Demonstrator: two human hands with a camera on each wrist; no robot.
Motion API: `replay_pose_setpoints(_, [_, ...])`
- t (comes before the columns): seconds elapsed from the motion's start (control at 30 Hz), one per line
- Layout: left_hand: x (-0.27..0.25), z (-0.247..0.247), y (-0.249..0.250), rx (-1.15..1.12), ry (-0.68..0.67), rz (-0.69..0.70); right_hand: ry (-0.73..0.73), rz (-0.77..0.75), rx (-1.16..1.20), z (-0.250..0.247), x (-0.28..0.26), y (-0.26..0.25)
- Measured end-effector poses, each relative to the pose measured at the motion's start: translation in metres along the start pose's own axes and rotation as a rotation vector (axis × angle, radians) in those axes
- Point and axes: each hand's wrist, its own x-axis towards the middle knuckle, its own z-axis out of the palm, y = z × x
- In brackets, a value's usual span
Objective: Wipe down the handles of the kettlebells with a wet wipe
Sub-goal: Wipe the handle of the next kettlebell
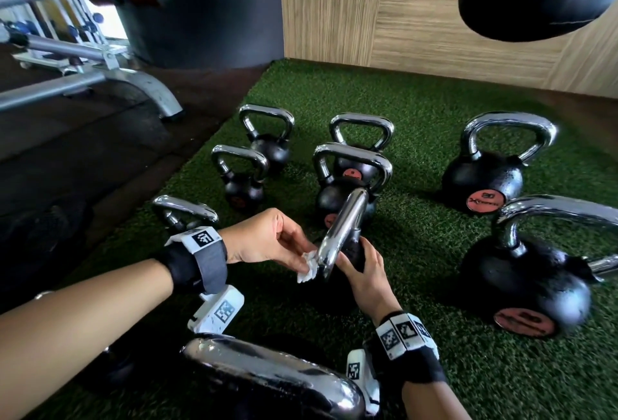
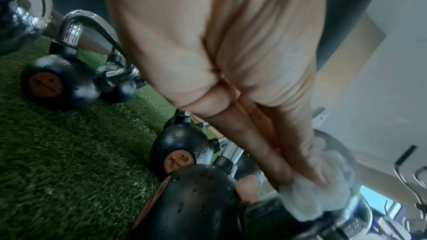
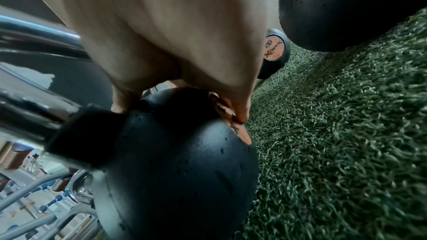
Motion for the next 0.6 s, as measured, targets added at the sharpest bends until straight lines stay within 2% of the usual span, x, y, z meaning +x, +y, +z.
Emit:
replay_pose_setpoints(0.17, [-0.002,0.005,-0.007,0.077,0.037,0.033,0.019,-0.008,0.003,0.002,-0.003,0.001])
replay_pose_setpoints(0.4, [0.001,0.024,-0.029,0.167,0.167,0.044,0.026,0.014,-0.012,0.0,-0.003,-0.009])
replay_pose_setpoints(0.5, [0.002,0.019,-0.032,0.167,0.157,0.057,-0.01,0.036,-0.224,-0.012,-0.006,-0.025])
replay_pose_setpoints(0.53, [0.002,0.015,-0.031,0.178,0.154,0.065,0.037,0.024,-0.28,-0.02,-0.009,-0.032])
replay_pose_setpoints(0.6, [0.004,0.005,-0.024,0.176,0.196,0.089,0.221,-0.077,-0.271,-0.037,-0.018,-0.05])
